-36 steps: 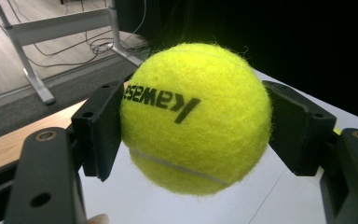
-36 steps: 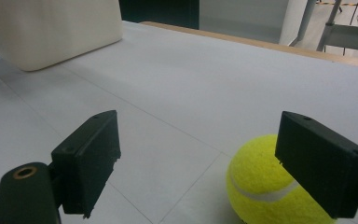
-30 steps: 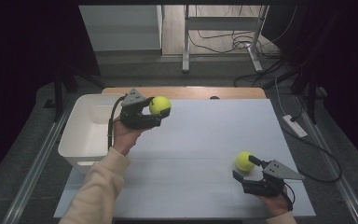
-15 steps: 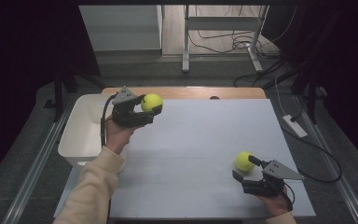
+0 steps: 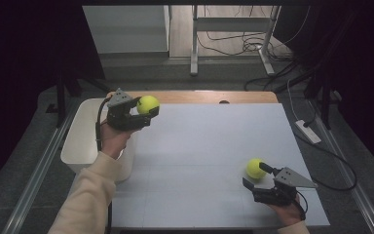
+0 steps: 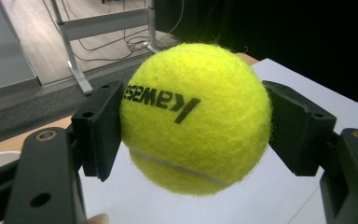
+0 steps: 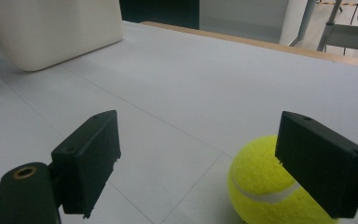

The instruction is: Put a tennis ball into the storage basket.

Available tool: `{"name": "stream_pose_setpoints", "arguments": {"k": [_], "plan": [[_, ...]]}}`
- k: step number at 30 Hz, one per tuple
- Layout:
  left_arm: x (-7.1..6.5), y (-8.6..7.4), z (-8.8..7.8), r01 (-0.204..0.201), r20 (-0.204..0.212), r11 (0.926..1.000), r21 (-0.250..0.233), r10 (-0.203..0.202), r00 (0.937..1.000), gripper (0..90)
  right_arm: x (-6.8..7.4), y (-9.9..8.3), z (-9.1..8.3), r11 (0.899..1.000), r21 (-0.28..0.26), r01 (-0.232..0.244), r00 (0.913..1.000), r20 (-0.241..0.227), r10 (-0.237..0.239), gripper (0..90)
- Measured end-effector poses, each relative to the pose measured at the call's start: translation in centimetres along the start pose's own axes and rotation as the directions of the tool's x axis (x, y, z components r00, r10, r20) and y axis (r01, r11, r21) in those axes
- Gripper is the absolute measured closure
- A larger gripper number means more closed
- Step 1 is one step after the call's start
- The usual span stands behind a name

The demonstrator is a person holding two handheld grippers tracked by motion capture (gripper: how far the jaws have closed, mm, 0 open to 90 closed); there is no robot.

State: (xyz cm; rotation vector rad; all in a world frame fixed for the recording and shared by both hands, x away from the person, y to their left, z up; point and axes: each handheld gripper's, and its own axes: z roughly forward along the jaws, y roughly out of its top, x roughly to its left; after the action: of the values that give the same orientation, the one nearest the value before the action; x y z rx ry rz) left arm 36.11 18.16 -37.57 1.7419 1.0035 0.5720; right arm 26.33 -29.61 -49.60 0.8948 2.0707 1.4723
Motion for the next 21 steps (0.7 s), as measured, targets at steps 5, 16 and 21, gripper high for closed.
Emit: {"name": "stream_pose_setpoints", "arguments": {"k": [5,16,21], "plan": [[0.7,-0.1,-0.3,0.002,-0.023,1.0000,0.003,-0.002,0.9997,26.4,0.0,0.0,0.0,1.000,0.000,0.000,1.0000,0.001,0.000,13.7],[2.1,-0.4,-0.7,0.022,-0.059,0.9996,0.014,-0.022,0.9980,26.4,0.0,0.0,0.0,1.000,0.000,0.000,1.0000,0.000,0.000,13.7],[2.7,-0.5,-0.9,0.028,-0.079,0.9994,0.018,-0.027,0.9965,26.5,0.1,0.0,0.0,1.000,0.000,0.004,1.0000,-0.001,-0.004,13.7]]}}
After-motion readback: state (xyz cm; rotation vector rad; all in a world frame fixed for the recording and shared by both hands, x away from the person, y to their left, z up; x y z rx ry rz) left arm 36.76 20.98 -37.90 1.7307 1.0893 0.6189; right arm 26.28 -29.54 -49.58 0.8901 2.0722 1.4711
